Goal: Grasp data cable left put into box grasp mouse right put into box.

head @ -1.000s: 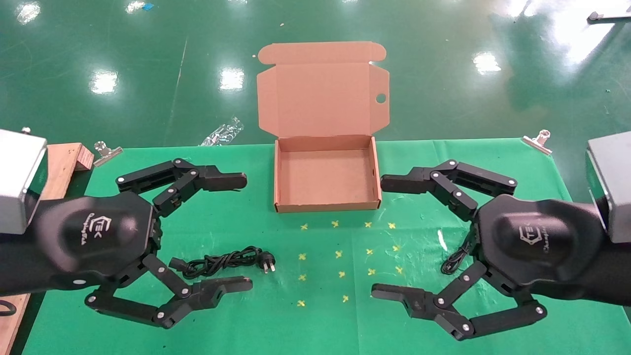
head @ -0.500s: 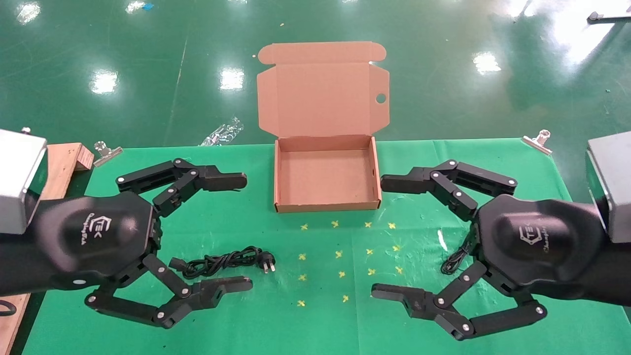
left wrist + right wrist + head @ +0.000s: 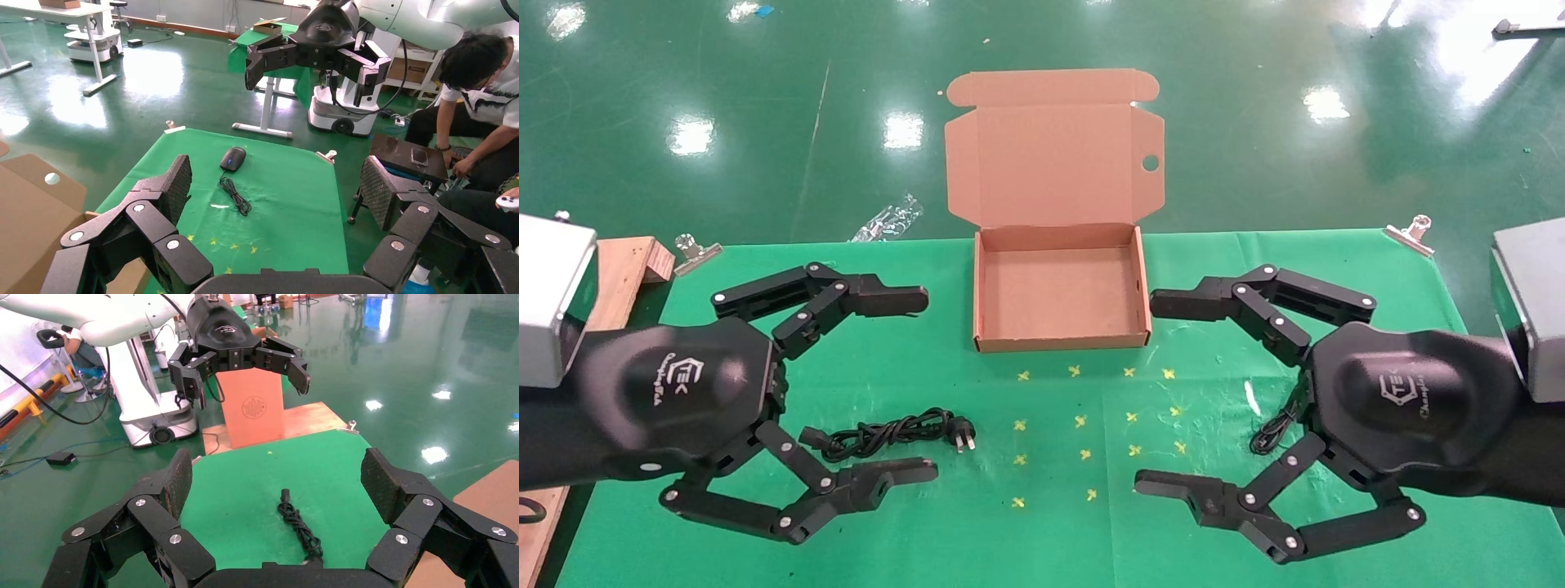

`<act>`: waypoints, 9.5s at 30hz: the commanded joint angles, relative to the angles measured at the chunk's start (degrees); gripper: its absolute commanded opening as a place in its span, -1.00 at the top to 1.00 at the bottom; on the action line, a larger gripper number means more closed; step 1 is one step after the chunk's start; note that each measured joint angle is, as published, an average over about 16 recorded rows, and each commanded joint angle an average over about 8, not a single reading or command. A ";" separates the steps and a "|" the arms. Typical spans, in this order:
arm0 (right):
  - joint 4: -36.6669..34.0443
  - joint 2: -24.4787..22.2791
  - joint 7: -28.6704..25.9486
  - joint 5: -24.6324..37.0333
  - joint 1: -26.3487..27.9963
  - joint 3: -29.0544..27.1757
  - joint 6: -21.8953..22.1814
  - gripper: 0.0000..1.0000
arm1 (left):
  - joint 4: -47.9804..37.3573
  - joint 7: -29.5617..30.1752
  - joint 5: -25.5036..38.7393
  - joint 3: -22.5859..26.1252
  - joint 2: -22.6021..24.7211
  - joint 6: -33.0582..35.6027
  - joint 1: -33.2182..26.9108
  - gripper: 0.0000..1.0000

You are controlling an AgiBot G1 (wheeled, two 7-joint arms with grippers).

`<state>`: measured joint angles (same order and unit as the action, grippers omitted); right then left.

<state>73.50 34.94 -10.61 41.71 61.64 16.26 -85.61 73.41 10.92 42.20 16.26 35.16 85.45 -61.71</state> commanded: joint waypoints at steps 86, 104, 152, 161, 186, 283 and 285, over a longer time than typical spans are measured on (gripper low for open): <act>3.64 -10.50 -2.36 33.67 -3.69 7.67 9.84 -1.00 | -0.31 16.86 77.06 25.16 19.28 -18.13 -8.98 -1.00; -16.82 12.45 10.27 68.83 17.88 21.82 10.89 -1.00 | -0.32 16.86 77.06 25.16 19.28 -18.13 -8.98 -1.00; -37.23 20.85 21.87 73.92 24.55 24.89 15.67 1.00 | -0.33 16.85 77.03 25.15 19.27 -18.14 -8.96 1.00; -37.07 20.81 21.85 73.87 24.51 24.86 15.59 1.00 | -0.32 16.85 77.02 25.15 19.27 -18.14 -8.96 1.00; -33.33 17.00 18.87 76.82 29.64 24.37 15.86 1.00 | 0.53 15.97 74.16 23.96 18.35 -16.32 -11.31 1.00; -33.66 39.98 25.72 68.60 30.44 26.20 27.24 -1.00 | -34.60 42.37 91.13 59.37 35.34 -52.02 -36.44 -1.00; -33.40 39.87 25.60 68.50 30.44 26.18 27.04 -1.00 | -34.61 42.34 91.08 59.36 35.35 -52.02 -36.44 -1.00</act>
<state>40.26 74.47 14.80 109.56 91.75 42.18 -58.71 38.82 53.28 133.32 75.62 70.50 33.44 -98.15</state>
